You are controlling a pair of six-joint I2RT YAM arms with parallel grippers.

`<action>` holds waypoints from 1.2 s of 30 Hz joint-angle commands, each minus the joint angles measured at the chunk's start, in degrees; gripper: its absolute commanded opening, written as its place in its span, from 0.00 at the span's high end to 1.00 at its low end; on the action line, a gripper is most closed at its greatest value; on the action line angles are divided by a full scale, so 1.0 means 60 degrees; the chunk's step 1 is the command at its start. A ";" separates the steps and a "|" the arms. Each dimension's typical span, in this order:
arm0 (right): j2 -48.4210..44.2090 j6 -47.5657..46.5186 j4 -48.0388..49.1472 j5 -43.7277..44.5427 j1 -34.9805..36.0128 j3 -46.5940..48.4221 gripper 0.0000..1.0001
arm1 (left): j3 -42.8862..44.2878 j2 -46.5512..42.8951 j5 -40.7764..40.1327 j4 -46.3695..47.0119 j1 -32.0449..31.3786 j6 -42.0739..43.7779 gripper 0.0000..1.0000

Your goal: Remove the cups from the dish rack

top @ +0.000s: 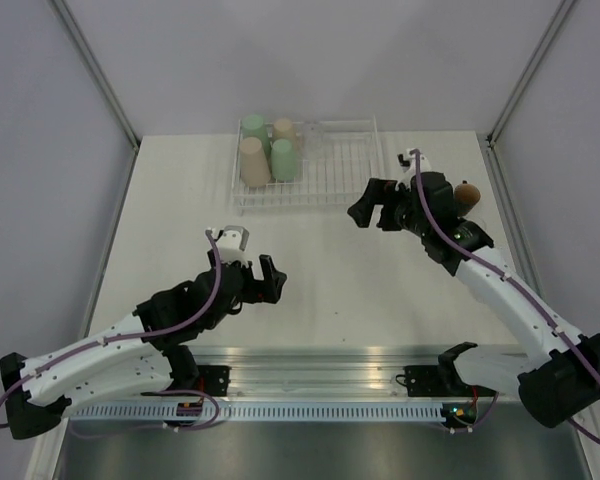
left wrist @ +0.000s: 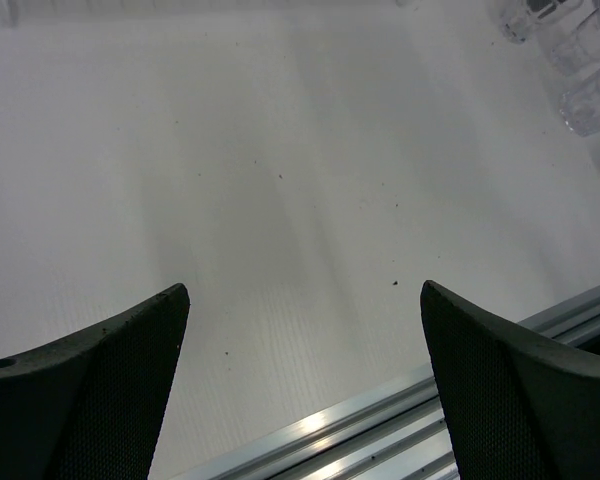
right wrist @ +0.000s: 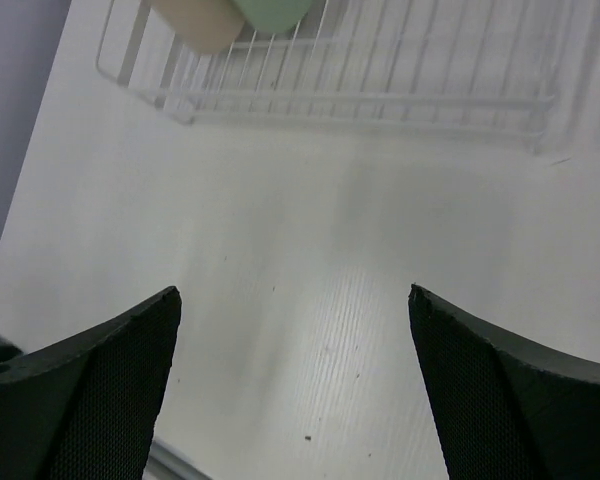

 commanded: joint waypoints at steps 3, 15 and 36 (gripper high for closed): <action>-0.0608 -0.0136 0.0151 -0.0413 0.1298 -0.1298 0.02 | 0.1192 -0.0424 -0.0599 -0.0120 -0.0019 0.1136 0.00; -0.1473 0.0245 -0.0041 0.0599 0.3379 -0.2032 0.02 | 0.2294 -0.1788 0.1367 -0.2247 0.1197 0.0975 0.00; -0.3010 0.0362 -0.1636 0.2108 0.4098 -0.1914 0.02 | 0.1091 0.0248 1.0402 0.0949 0.7391 0.1766 0.00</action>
